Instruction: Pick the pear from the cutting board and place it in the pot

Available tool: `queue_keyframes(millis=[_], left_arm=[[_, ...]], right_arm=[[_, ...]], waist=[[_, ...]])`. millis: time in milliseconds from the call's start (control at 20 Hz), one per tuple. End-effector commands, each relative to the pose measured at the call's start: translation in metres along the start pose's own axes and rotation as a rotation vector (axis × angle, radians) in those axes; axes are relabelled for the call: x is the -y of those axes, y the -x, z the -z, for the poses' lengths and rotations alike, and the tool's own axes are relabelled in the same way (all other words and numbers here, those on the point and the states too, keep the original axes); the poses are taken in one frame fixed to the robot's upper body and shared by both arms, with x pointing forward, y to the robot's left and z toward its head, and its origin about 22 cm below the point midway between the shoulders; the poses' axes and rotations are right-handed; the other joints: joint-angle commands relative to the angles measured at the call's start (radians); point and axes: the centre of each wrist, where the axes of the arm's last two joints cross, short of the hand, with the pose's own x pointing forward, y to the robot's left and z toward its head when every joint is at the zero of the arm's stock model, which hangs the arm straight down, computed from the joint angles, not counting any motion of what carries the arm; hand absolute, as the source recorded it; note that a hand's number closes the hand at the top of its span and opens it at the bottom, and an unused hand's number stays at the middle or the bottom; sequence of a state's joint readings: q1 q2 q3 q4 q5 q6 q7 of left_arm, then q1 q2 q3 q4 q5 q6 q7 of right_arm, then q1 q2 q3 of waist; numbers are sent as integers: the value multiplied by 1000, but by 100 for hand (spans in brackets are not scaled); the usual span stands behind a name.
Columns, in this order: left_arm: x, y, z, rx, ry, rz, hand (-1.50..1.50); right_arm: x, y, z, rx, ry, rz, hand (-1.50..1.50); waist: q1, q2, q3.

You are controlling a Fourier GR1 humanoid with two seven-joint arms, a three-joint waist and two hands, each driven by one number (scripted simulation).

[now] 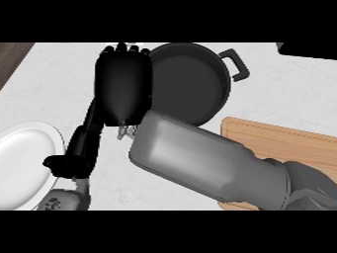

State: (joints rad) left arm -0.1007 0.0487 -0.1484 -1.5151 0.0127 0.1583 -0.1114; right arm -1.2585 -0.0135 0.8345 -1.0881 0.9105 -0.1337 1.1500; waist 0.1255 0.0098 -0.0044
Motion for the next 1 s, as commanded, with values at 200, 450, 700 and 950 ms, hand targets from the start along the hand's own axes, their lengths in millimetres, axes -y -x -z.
queue_keyframes(millis=[200,450,700,950], left_arm=[[-15,2,-5,4,-43,6,0],[-26,-3,0,-6,-67,-7,0],[-3,-4,-11,-6,-77,-13,0],[-12,0,-9,-13,-58,14,0]], right_arm=[[-23,11,30,-216,12,39,150],[-31,28,53,-230,-44,41,150],[-64,51,49,-232,-151,63,150],[-84,75,60,-279,-240,72,150]], waist=[[-41,5,2],[-69,2,3],[-71,0,4],[-61,7,3]])
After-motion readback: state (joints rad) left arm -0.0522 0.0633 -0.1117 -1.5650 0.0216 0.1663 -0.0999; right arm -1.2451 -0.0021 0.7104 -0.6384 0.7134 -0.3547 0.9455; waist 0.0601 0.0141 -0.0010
